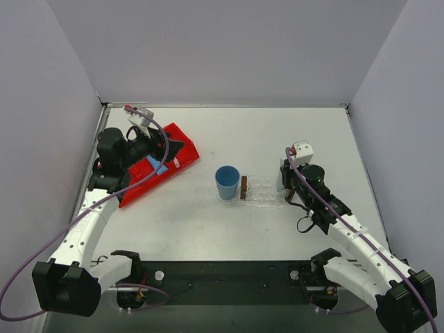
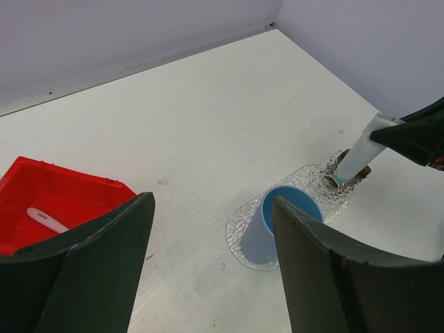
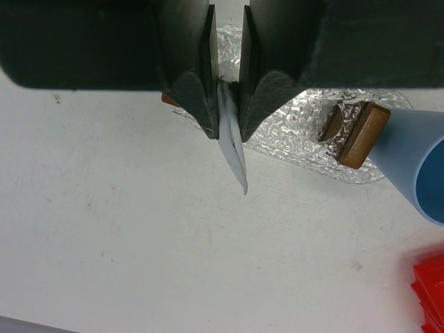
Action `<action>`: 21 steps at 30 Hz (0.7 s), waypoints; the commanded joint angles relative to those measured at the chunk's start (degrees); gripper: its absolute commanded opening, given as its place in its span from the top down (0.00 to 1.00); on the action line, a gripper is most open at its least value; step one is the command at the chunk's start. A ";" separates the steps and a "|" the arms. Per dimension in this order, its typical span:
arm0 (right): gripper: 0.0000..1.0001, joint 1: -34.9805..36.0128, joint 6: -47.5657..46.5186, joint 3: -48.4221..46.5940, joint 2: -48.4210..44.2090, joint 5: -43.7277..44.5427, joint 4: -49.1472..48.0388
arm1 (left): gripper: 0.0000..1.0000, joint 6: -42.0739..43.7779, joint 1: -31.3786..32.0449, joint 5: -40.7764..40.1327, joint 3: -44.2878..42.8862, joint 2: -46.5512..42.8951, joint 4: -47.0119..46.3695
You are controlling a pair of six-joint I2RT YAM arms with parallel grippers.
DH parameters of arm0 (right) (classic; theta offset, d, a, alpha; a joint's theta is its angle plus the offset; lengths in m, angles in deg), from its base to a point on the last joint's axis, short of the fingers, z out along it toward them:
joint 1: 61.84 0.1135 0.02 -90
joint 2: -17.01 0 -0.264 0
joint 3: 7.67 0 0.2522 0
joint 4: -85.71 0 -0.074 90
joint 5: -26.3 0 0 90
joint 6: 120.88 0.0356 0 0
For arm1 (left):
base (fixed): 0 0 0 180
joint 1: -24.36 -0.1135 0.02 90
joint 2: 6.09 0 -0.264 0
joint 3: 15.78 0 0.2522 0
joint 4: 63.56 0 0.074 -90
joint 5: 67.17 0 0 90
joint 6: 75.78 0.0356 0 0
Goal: Prepare toiletry sets of a toothbrush and toothpaste on the tray
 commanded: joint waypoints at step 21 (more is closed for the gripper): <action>1.00 -1.11 0.57 0.82 1.18 0.21 -5.49 | 0.21 -0.60 -0.27 1.03 0.17 -0.69 -2.60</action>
